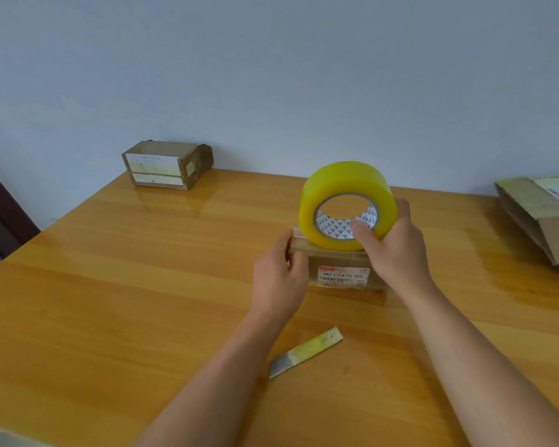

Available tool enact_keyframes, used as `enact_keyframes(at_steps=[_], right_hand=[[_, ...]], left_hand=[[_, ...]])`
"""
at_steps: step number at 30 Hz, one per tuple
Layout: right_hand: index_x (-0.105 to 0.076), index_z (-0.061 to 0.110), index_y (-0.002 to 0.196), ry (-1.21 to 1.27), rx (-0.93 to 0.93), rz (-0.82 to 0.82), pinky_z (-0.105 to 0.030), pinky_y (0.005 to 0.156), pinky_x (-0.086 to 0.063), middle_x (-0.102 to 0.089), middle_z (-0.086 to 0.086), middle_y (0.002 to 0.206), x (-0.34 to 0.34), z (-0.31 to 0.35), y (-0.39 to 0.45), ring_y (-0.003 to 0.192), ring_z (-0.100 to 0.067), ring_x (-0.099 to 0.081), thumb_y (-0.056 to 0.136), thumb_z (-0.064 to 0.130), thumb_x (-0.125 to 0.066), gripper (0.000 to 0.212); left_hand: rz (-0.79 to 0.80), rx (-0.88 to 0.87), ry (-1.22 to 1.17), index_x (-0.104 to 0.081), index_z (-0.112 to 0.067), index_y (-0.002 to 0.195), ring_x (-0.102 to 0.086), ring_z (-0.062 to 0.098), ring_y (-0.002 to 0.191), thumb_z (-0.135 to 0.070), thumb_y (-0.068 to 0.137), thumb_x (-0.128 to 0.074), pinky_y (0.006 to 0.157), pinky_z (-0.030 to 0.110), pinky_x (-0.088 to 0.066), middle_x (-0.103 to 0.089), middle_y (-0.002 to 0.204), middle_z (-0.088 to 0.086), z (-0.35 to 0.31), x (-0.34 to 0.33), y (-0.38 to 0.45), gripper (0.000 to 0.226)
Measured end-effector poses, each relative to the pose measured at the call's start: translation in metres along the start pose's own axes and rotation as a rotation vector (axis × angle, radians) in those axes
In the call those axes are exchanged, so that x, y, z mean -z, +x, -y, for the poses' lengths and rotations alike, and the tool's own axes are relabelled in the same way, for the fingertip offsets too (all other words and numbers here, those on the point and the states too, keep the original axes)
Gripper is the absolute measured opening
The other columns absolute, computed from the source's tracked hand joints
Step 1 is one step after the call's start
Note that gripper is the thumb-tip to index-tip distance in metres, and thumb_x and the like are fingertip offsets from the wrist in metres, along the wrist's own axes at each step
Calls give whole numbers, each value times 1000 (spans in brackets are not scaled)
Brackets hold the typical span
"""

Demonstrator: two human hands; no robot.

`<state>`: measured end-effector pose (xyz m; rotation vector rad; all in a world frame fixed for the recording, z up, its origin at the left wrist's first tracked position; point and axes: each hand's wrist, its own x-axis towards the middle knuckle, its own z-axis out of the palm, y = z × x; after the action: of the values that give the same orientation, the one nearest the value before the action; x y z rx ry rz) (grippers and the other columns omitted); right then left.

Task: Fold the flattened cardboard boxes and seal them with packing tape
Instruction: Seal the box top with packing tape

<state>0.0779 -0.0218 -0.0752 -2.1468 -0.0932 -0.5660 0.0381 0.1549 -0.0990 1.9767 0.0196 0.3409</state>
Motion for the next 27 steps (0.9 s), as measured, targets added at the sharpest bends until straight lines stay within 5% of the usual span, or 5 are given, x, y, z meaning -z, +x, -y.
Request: enact_keyframes(at_steps=[3,6,13,18,27], right_hand=[[-45,19,122,5,0,-10,-32,58,-47,-62,5,80,-3,-2,0,71,-13,-60,84,44,-73,53],[-45,21,124,46,-15,9,-22,58,-42,-61,11,88,-4,-2,1,77,-5,-59,81,46,-76,59],[-49,28,110,155,-49,58,-18,62,-44,-62,10,88,0,-1,1,81,0,-59,82,42,-77,42],[-45,29,112,152,-30,104,-19,64,-44,-60,11,92,2,0,1,84,1,-58,82,42,-76,46],[-52,27,109,404,-152,-44,-25,70,-47,-61,6,90,5,-11,2,71,7,-58,92,18,-67,24]], left_hand=[[95,-10,120,-35,-26,152,-59,10,113,-36,98,-57,91,33,-50,-64,128,-3,-1,0,-1,59],[126,-56,183,-27,-20,156,-34,19,145,-39,99,-55,113,32,-35,-35,159,3,3,-2,3,66],[73,-384,449,-54,-13,138,-50,28,130,-42,101,-35,84,44,-53,-31,161,5,20,-6,12,50],[52,-492,508,-54,-8,137,-41,28,141,-34,103,-32,101,48,-48,-48,148,8,25,-9,15,49],[-17,-500,601,-60,-2,132,-51,26,134,-34,101,-34,95,41,-53,-58,139,14,21,-9,13,51]])
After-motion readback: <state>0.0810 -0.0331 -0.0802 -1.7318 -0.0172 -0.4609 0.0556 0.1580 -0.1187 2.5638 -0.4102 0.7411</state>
